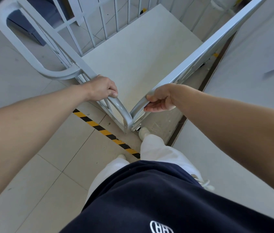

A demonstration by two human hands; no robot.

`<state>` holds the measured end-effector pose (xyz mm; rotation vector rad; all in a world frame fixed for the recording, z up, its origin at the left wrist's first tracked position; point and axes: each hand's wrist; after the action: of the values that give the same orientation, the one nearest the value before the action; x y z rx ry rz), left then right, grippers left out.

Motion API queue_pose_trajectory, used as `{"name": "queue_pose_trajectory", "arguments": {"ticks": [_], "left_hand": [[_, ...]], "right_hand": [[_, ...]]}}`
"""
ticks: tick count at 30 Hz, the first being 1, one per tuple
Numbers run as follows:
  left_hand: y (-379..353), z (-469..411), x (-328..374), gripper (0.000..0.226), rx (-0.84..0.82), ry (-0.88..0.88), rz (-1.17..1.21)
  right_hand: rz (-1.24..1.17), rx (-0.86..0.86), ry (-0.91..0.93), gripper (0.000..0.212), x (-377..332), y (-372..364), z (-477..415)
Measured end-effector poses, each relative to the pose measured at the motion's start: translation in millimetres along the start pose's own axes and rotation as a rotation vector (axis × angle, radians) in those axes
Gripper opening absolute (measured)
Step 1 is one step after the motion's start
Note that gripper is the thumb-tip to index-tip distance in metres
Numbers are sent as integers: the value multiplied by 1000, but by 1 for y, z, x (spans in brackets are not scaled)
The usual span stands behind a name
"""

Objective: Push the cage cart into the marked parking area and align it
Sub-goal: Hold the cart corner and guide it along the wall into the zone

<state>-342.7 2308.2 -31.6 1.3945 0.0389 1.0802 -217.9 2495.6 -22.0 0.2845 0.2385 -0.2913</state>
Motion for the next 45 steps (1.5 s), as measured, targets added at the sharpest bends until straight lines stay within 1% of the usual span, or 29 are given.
{"name": "queue_pose_trajectory", "arguments": {"ticks": [7,12,19,25,35,41,45], "left_hand": [[0,0,-1,18,-31,0,0],[1,-2,-3,17,-12,3,1],[0,-3,-7,17,12,-17,1],[1,-3,-9,17,17,-12,18],[0,-5,-11,17,17,6,45],[5,-7,-17,17,25,-15,10],[8,-9,-19,18,13,-6,-4]], "right_hand": [[-20,-45,-34,17,-1,3,-3],[-22,-56,-34,20,-2,0,-3],[-65,-40,-35,17,0,-4,-2],[-76,6,-16,21,1,-9,1],[-42,-11,-56,19,-6,-6,0],[-63,-40,-35,19,-10,-11,2],[-74,-22,-22,19,-11,-15,3]]}}
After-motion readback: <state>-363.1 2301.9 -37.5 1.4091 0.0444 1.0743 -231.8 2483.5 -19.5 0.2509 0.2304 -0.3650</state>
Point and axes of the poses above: each hand's wrist, its own z-axis away from the middle knuckle, its own y-axis out of the back of the hand, x = y × z, and after that the axes turned 13 degrees about x, right-handed
